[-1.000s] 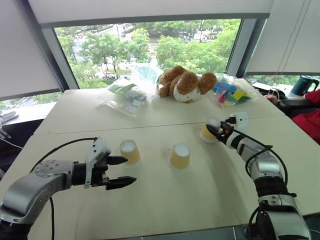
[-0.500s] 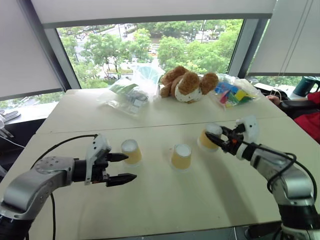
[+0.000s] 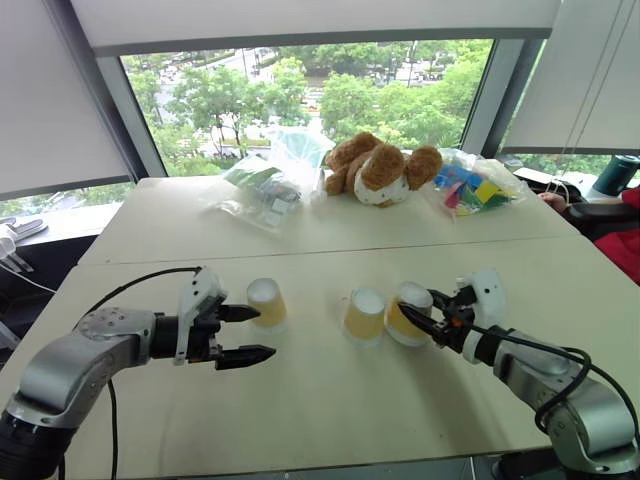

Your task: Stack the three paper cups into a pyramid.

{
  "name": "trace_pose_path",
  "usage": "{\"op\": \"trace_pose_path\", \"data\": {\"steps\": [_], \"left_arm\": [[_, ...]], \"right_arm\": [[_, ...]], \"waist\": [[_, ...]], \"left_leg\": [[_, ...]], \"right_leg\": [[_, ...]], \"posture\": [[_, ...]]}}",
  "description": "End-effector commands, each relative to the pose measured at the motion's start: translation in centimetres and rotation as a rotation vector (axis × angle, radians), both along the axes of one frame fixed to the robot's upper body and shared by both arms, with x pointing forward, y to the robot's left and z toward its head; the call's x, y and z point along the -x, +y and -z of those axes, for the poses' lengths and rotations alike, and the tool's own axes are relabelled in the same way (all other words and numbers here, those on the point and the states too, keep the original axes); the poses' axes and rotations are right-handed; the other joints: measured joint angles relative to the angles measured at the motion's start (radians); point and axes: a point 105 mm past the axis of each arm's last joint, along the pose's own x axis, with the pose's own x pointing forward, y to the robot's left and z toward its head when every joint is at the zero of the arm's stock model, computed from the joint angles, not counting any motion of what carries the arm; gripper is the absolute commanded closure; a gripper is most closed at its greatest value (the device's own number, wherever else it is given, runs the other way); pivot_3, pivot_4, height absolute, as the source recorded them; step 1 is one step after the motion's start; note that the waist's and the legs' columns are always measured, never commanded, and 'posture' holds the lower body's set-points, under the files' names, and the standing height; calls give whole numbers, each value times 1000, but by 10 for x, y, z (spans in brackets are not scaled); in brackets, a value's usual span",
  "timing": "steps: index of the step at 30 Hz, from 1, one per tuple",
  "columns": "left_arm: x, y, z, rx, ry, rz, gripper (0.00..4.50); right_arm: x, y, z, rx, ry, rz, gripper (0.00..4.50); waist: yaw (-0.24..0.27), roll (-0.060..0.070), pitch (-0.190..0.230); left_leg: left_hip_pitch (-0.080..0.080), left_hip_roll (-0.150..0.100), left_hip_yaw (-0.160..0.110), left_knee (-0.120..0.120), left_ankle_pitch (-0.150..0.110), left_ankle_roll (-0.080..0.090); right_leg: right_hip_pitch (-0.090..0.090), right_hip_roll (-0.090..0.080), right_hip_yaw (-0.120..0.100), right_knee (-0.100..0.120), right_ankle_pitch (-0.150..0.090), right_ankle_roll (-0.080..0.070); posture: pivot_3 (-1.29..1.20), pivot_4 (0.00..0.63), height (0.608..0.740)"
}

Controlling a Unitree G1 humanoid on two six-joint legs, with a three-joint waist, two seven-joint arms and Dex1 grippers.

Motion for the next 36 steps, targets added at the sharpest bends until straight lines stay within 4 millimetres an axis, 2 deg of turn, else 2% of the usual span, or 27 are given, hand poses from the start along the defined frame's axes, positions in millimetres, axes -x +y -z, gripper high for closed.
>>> {"op": "trace_pose_path", "data": {"steps": [1, 10, 11, 14, 20, 25, 30, 34, 36], "left_arm": [[0, -2, -7, 5, -37, 15, 0], [-1, -3, -6, 10, -39, 15, 0], [-1, -3, -6, 10, -39, 15, 0], [-1, -3, -6, 9, -37, 14, 0], [-13, 3, -9, 17, -79, -32, 0], [-43, 25, -12, 18, -183, -166, 0], [-63, 42, -2, -31, -250, -227, 0], [-71, 38, 0, -9, -275, -220, 0], [-68, 33, -7, 60, -242, -201, 0]], "right_arm": [[2, 3, -6, 9, -44, -10, 2455], [3, 8, 6, 30, -31, -25, 2455], [4, 8, 7, 31, -29, -28, 1412], [5, 8, 9, 42, -29, -28, 57], [10, -5, -10, 51, -84, -14, 57], [28, -17, -48, 65, -138, -55, 57], [48, -35, -77, 167, -94, -104, 57], [60, -24, -90, 190, -62, -201, 57], [61, -13, -92, 168, -73, -233, 57]], "waist": [[1, 0, 0], [0, 0, 0], [0, 0, 0], [0, 0, 0], [4, 0, 0], [7, -1, 0], [8, -1, -1], [23, -2, -1], [25, -3, -2]], "left_leg": [[0, 0, 0, 0, 0, 0], [0, 0, 0, 0, 0, 0], [0, 0, 0, 0, 0, 0], [0, 0, 0, 0, 0, 0], [0, 0, 0, 0, 0, 0], [0, -1, 0, 1, 0, 0], [1, 0, 0, 1, 0, 0], [1, 0, 0, 1, 0, 1], [1, 0, 0, 2, 0, 1]], "right_leg": [[0, 0, 0, 0, 0, 0], [0, 0, 0, 0, 0, 0], [0, 0, 0, 0, 0, 0], [0, 0, 0, 0, 0, 0], [0, 0, 0, 0, 0, 0], [0, 0, -1, 0, 0, 0], [1, 0, -1, 0, 0, 0], [2, 0, -2, -1, 0, 0], [3, 0, -2, -1, 0, 0]], "posture": [[0, 150, 740], [0, 150, 740], [0, 150, 740], [0, 150, 740], [0, 150, 740], [0, 150, 740], [0, 150, 740], [0, 150, 740], [0, 150, 740]]}}
